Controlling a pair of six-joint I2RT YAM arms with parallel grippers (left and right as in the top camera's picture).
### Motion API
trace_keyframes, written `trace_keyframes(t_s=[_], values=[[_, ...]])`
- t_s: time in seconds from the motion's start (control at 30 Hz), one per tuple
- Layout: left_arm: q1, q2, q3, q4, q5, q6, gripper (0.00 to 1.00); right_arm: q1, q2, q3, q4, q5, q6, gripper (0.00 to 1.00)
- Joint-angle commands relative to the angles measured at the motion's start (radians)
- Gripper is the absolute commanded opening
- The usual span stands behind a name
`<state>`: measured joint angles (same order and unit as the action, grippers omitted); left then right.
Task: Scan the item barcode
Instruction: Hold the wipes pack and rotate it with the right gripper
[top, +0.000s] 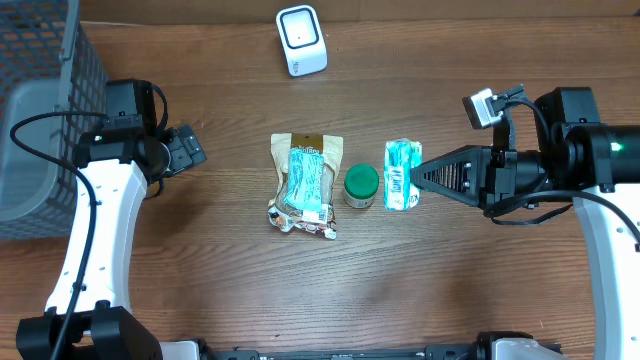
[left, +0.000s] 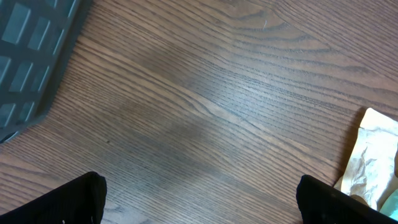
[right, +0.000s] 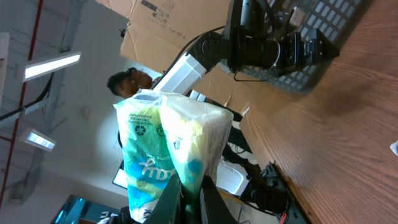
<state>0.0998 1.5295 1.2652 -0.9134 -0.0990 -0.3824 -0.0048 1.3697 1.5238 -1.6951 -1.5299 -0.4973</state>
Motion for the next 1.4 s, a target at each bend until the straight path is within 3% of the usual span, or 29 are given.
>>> trace_keyframes(t_s=[0.0,1.37], values=[[-0.003,-0.011,0.009,0.001,-0.008,0.013,1.0,0.005,-0.021,0.022,0.002,-0.017,0.003,0.04],[-0.003,-0.011,0.009,0.001,-0.008,0.013,1.0,0.005,-0.021,0.021,0.036,0.076,0.0,0.08]])
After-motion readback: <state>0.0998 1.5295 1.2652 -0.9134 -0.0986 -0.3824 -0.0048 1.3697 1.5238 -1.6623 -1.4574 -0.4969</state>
